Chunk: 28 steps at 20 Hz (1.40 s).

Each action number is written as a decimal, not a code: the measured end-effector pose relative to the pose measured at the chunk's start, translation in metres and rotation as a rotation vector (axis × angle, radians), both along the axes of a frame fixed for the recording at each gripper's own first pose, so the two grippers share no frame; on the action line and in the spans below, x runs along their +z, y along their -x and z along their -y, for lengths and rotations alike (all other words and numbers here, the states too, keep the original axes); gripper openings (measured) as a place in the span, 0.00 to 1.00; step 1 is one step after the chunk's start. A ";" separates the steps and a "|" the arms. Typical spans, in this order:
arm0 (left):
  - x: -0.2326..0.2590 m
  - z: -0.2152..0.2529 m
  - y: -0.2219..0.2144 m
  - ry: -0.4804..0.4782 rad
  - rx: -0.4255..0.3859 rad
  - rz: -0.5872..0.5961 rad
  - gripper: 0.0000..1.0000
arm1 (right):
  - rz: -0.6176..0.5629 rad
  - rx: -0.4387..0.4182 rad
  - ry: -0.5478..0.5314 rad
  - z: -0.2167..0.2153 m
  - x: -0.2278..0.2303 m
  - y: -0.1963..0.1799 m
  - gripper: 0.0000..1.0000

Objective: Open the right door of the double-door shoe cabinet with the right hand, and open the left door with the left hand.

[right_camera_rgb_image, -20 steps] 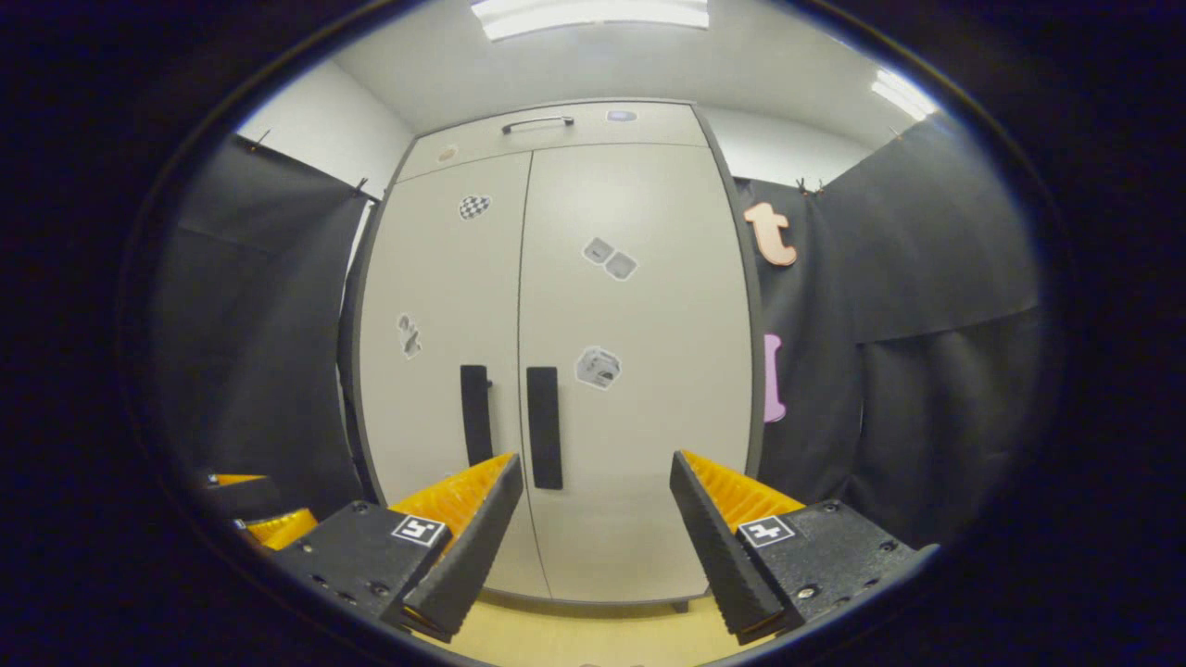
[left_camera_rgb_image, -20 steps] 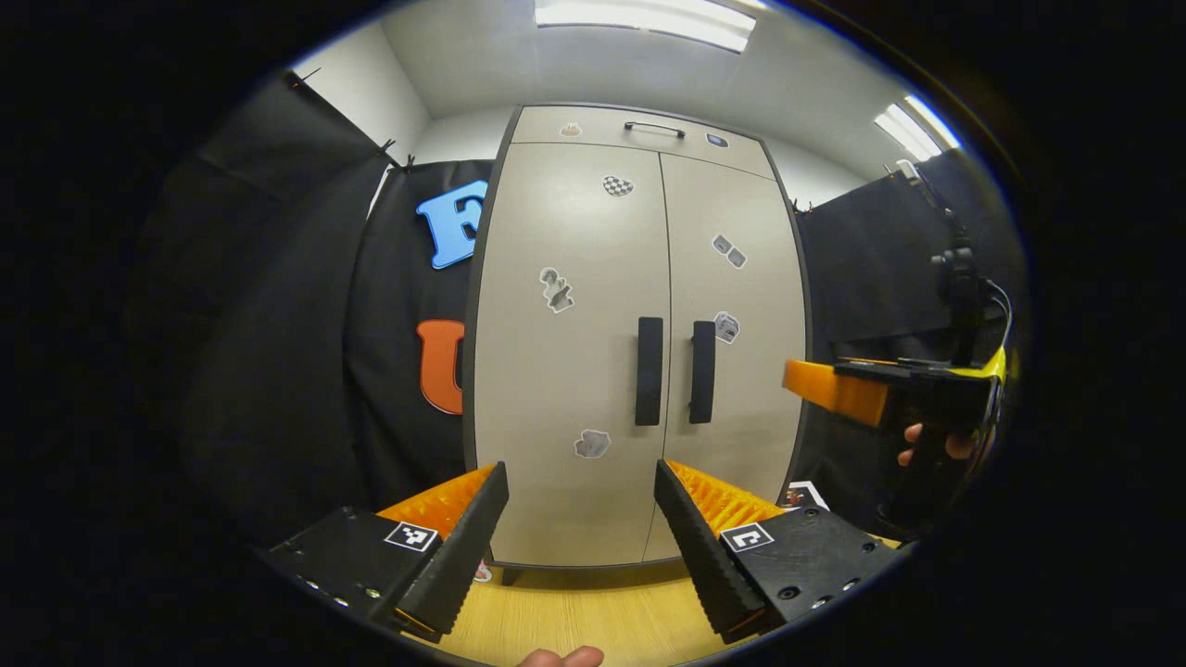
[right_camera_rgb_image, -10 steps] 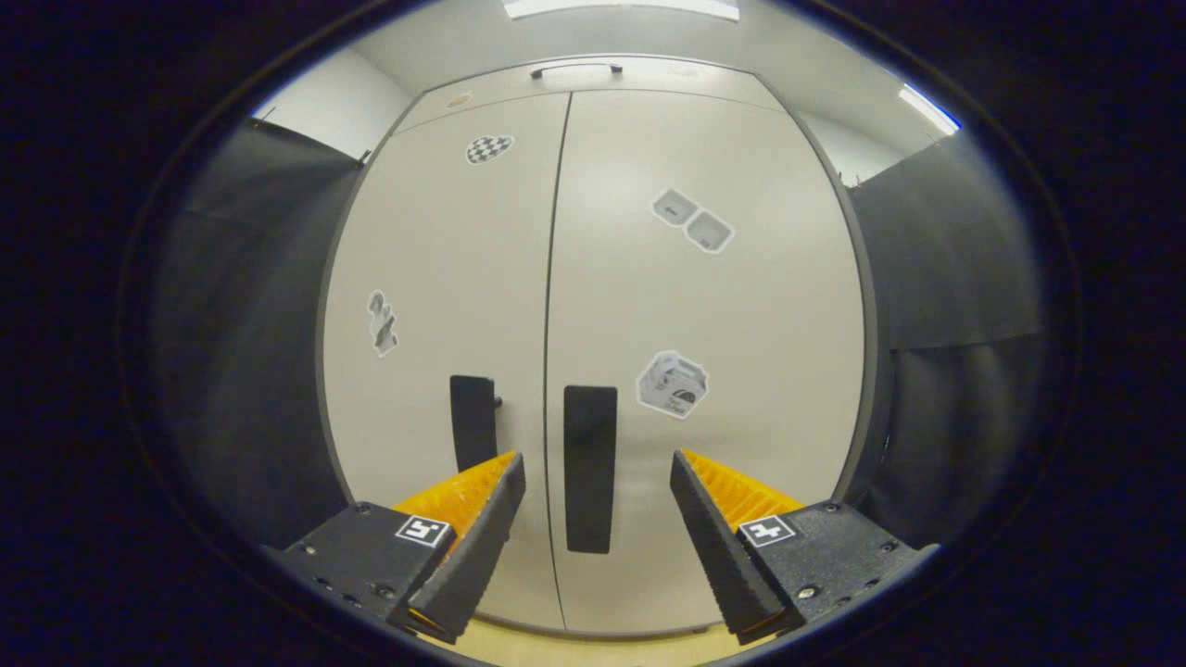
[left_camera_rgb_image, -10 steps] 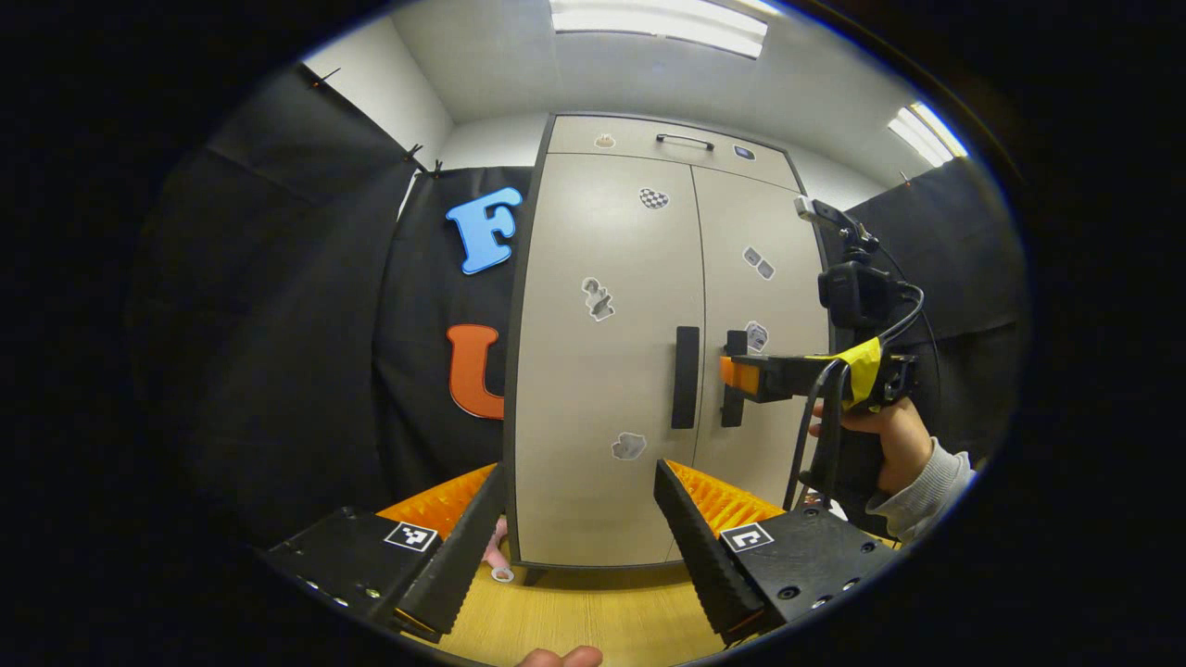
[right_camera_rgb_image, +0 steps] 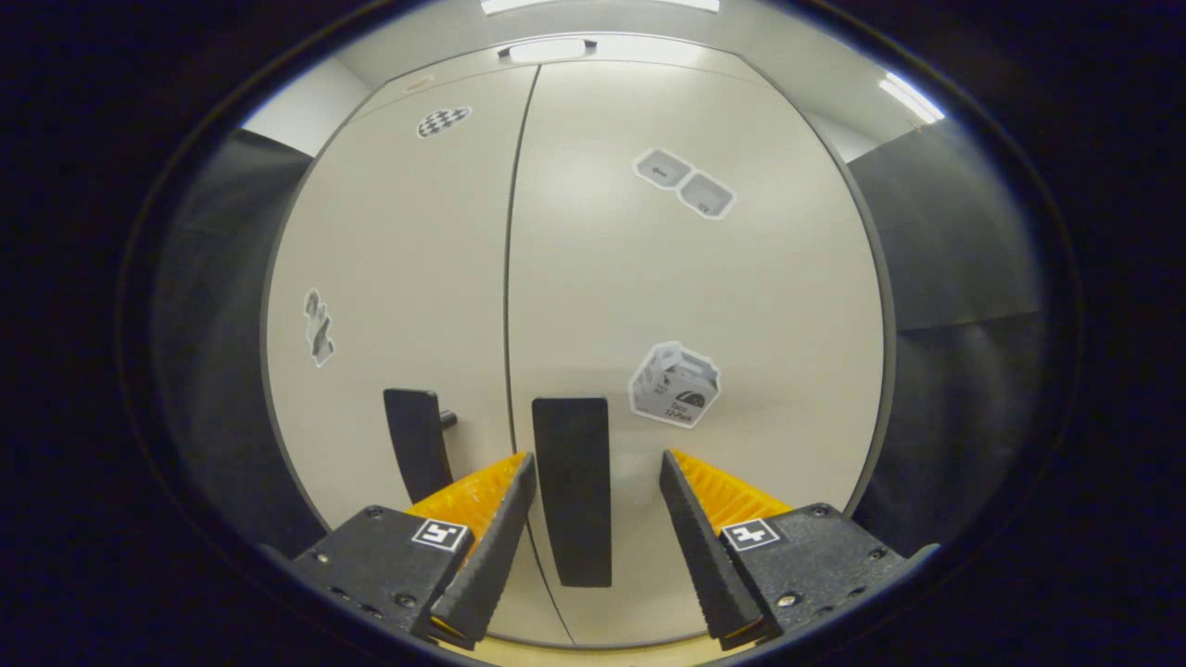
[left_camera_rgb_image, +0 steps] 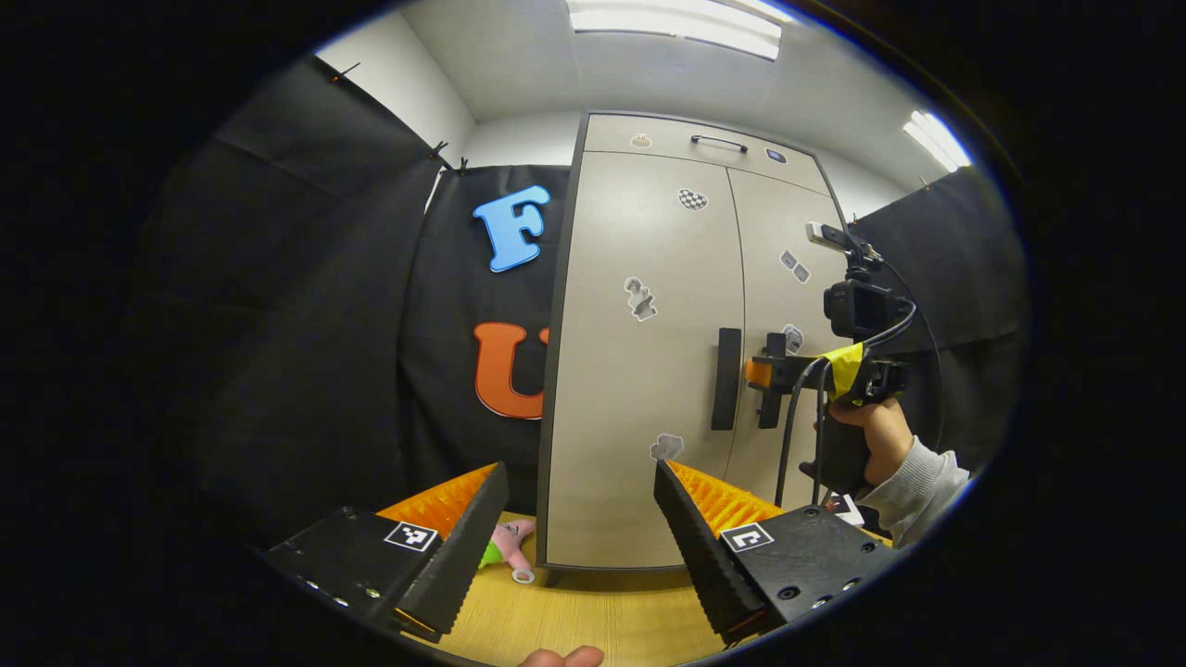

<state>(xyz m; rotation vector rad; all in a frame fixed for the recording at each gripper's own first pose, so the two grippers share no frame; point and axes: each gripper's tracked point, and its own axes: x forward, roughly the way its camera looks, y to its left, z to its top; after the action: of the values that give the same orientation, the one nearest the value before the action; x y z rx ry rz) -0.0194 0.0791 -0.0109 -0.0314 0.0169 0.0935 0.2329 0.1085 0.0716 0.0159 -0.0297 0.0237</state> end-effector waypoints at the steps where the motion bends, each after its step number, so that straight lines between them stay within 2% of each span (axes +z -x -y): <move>1: 0.000 0.000 -0.001 0.000 0.000 -0.002 0.95 | 0.001 0.000 0.000 0.001 -0.001 0.000 0.84; 5: 0.002 0.002 -0.002 -0.006 -0.012 0.004 0.95 | -0.002 -0.006 0.007 0.000 -0.001 0.000 0.83; 8: 0.003 0.005 -0.004 -0.008 -0.021 0.003 0.95 | -0.019 -0.006 0.010 0.000 -0.006 0.002 0.77; 9: 0.004 0.004 -0.003 -0.008 -0.019 0.002 0.95 | -0.018 0.005 0.008 -0.003 -0.007 0.002 0.69; 10: 0.004 0.003 -0.004 -0.007 -0.018 0.000 0.95 | -0.027 0.025 0.012 -0.007 -0.009 0.001 0.54; 11: 0.004 0.003 -0.005 -0.006 -0.018 -0.004 0.95 | -0.025 0.028 0.016 -0.008 -0.010 0.002 0.46; 12: 0.002 0.002 -0.004 -0.004 -0.016 -0.006 0.95 | -0.029 0.031 0.023 -0.009 -0.010 0.000 0.34; 16: 0.001 -0.004 -0.002 0.002 -0.007 -0.002 0.95 | -0.047 0.054 0.021 -0.009 -0.010 0.003 0.19; 20: 0.000 -0.010 -0.014 -0.008 0.006 -0.003 0.95 | -0.055 0.105 0.026 -0.009 -0.010 0.021 0.17; 23: -0.001 -0.008 -0.021 -0.008 0.016 -0.007 0.95 | -0.061 0.162 0.029 0.004 -0.012 0.059 0.17; 28: 0.003 0.012 0.000 -0.017 0.032 -0.004 0.95 | -0.069 0.238 0.059 0.037 -0.011 0.112 0.17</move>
<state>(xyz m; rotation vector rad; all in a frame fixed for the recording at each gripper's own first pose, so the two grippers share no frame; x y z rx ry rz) -0.0193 0.0670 -0.0078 -0.0147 0.0194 0.1253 0.1204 0.0712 0.0601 -0.0390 0.0417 0.2623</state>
